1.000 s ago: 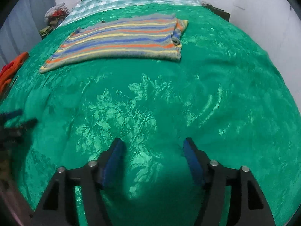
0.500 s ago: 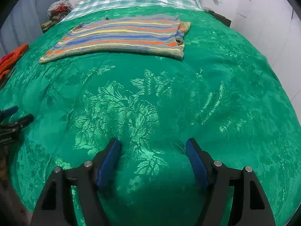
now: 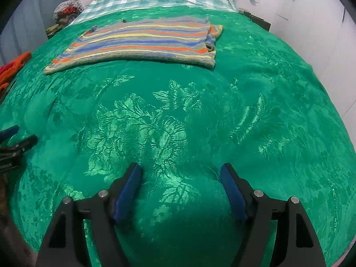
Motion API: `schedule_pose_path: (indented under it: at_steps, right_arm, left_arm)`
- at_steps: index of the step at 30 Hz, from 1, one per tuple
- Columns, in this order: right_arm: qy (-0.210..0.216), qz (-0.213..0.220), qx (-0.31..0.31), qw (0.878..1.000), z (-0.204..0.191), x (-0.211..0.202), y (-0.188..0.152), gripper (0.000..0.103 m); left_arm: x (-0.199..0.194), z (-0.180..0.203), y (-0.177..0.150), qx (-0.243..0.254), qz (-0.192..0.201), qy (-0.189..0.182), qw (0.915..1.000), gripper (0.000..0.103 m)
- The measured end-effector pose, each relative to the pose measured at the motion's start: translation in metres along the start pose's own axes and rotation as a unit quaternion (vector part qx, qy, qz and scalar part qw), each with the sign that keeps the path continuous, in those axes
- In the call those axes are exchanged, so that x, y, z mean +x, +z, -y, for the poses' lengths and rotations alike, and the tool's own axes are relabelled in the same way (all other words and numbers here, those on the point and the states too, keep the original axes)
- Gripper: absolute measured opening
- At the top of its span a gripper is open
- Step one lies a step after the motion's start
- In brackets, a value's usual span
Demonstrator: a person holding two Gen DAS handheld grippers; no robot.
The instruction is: Fold small clothes
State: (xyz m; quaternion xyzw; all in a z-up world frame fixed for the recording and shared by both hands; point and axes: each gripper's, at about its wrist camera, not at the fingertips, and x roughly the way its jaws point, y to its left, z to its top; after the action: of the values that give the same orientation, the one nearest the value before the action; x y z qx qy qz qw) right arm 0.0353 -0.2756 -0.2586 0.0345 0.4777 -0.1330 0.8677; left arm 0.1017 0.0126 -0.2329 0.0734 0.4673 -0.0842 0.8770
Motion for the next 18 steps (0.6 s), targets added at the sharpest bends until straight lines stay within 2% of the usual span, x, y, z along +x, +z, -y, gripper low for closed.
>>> schedule_pose_path:
  at_steps: [6, 8, 9, 10, 12, 14, 15, 17, 18]
  right_arm:
    - [0.002, -0.008, 0.008, 1.0, 0.002, 0.0, 0.001, 0.075]
    - [0.01, -0.033, 0.011, 0.999, 0.004, -0.001, 0.007, 0.077]
    - [0.022, -0.055, 0.007, 0.998, 0.006, -0.003, 0.011, 0.077]
    - [0.041, -0.078, 0.003, 0.996, 0.011, -0.005, 0.017, 0.077]
    - [0.082, -0.096, 0.011, 0.992, 0.027, -0.01, 0.029, 0.077]
    - [0.108, -0.086, 0.031, 0.99, 0.052, -0.015, 0.048, 0.077]
    - [0.114, -0.076, 0.044, 0.99, 0.067, -0.014, 0.062, 0.077]
    - [0.132, -0.059, 0.079, 0.986, 0.098, -0.009, 0.092, 0.077]
    - [0.147, -0.049, 0.104, 0.982, 0.116, -0.003, 0.11, 0.077]
  left_arm:
    - [-0.009, 0.0, 0.001, 0.011, -0.015, 0.003, 0.9998, 0.102]
    - [-0.023, 0.002, 0.003, 0.032, -0.029, 0.01, 0.999, 0.101]
    - [-0.032, 0.005, 0.004, 0.041, -0.024, 0.008, 0.9988, 0.101]
    - [-0.045, 0.011, 0.008, 0.055, -0.006, -0.004, 0.9985, 0.101]
    - [-0.059, 0.027, 0.023, 0.082, 0.024, -0.024, 0.9961, 0.101]
    - [-0.065, 0.05, 0.047, 0.105, 0.048, -0.051, 0.992, 0.101]
    - [-0.062, 0.068, 0.067, 0.112, 0.059, -0.077, 0.989, 0.1]
    - [-0.051, 0.094, 0.094, 0.116, 0.063, -0.107, 0.9855, 0.094]
    - [-0.04, 0.114, 0.111, 0.122, 0.062, -0.122, 0.983, 0.087]
